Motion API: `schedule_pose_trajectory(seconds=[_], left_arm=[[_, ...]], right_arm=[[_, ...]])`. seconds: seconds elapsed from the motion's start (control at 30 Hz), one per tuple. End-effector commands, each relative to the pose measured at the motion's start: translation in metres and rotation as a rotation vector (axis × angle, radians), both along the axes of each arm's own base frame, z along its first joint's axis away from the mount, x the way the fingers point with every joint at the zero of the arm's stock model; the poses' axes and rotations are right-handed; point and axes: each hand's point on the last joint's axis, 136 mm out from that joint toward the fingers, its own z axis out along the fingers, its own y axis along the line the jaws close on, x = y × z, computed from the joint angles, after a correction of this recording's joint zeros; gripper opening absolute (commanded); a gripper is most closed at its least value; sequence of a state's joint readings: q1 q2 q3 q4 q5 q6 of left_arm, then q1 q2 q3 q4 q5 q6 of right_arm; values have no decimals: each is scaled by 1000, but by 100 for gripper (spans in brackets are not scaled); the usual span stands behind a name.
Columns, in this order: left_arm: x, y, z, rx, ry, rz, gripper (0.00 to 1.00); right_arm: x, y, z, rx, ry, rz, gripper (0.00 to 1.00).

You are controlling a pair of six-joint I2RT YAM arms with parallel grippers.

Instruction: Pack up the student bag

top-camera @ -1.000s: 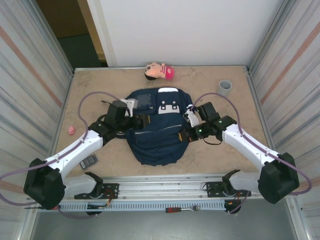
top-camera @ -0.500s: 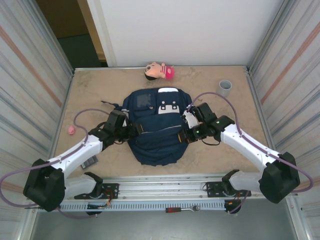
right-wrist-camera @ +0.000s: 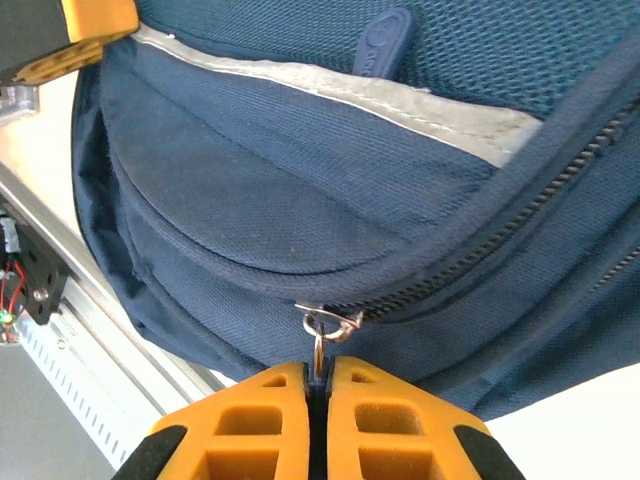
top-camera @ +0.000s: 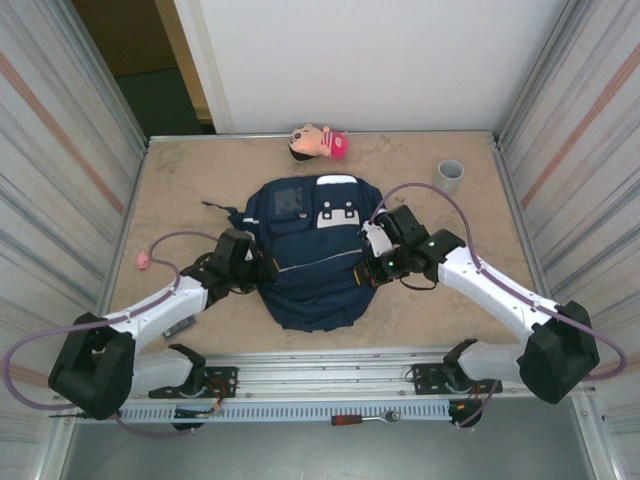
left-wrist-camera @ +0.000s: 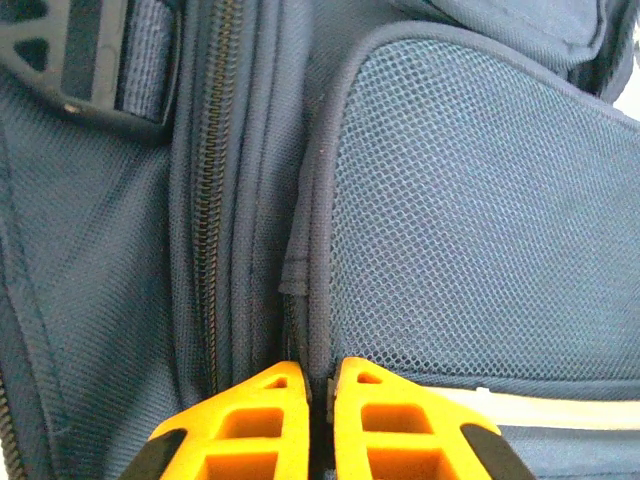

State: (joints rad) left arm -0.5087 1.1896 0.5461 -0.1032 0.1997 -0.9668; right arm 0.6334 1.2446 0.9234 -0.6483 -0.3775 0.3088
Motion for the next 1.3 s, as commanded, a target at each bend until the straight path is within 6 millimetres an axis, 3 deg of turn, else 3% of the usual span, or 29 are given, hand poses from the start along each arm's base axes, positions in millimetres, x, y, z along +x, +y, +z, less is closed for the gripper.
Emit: schedule_pose_trajectory(seconds=[0.0, 0.2, 0.37, 0.57, 0.77, 0.8, 0.87, 0.97, 1.1, 1.27], left_arm=[[8, -17, 24, -114, -57, 30, 0], [14, -21, 39, -145, -109, 60, 0], [16, -24, 50, -168, -131, 65, 0], [18, -34, 58, -191, -144, 50, 0], [17, -36, 58, -191, -149, 44, 0], [18, -34, 58, -180, -154, 44, 0], [18, -32, 57, -159, -157, 36, 0], [17, -28, 58, -133, -153, 19, 0], [18, -23, 65, -123, -169, 2, 0], [18, -17, 71, -96, -185, -13, 0]], right_arm=[[-8, 13, 9, 6, 30, 2, 0], [-24, 44, 6, -15, 52, 41, 0], [-30, 82, 10, 15, 38, 61, 0], [-20, 138, 12, 124, 22, 40, 0], [-9, 163, 17, 166, -3, 25, 0], [-10, 164, 18, 171, -12, 40, 2], [-16, 162, 26, 204, -54, 95, 18], [-20, 139, 33, 225, -122, 129, 42], [-22, 95, 47, 213, -199, 163, 55], [-21, 51, 53, 81, -432, 322, 62]])
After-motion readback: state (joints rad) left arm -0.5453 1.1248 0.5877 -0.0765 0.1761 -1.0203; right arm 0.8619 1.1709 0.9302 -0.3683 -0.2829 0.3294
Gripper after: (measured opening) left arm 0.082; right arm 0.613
